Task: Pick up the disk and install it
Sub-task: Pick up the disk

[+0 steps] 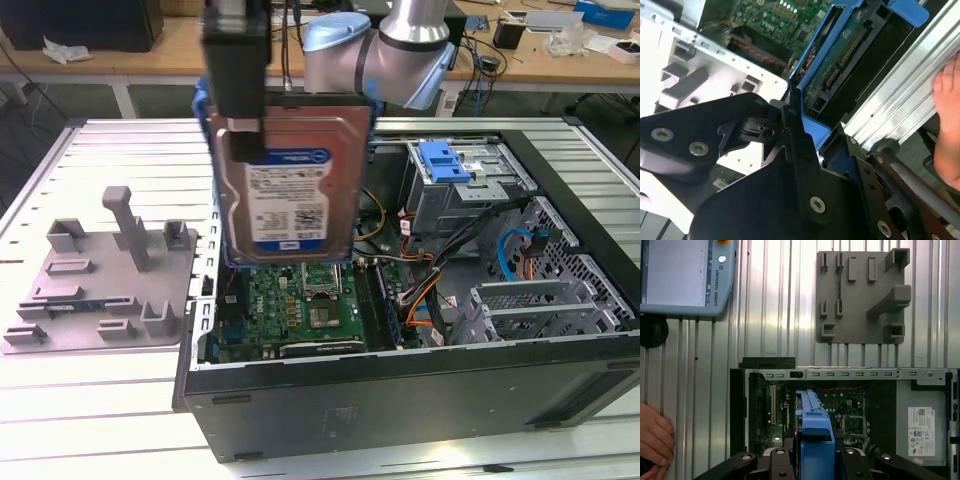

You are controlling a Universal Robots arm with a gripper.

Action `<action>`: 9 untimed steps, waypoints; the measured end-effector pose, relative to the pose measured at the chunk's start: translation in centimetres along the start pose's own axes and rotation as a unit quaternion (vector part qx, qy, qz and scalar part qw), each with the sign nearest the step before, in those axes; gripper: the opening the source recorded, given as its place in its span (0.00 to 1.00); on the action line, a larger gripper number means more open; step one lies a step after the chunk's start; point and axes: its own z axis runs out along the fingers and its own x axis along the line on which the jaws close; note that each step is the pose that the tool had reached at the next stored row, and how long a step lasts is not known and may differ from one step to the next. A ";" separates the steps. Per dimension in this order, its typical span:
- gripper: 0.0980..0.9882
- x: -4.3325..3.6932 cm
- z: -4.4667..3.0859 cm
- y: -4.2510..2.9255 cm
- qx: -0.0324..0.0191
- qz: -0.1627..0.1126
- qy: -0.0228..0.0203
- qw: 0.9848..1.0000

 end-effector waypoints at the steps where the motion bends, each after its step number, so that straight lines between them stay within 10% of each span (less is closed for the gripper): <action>1: 0.30 0.24 -0.01 -0.76 0.000 0.000 0.000 1.000; 9: 0.30 1.43 -0.12 -5.37 0.000 0.000 0.000 1.000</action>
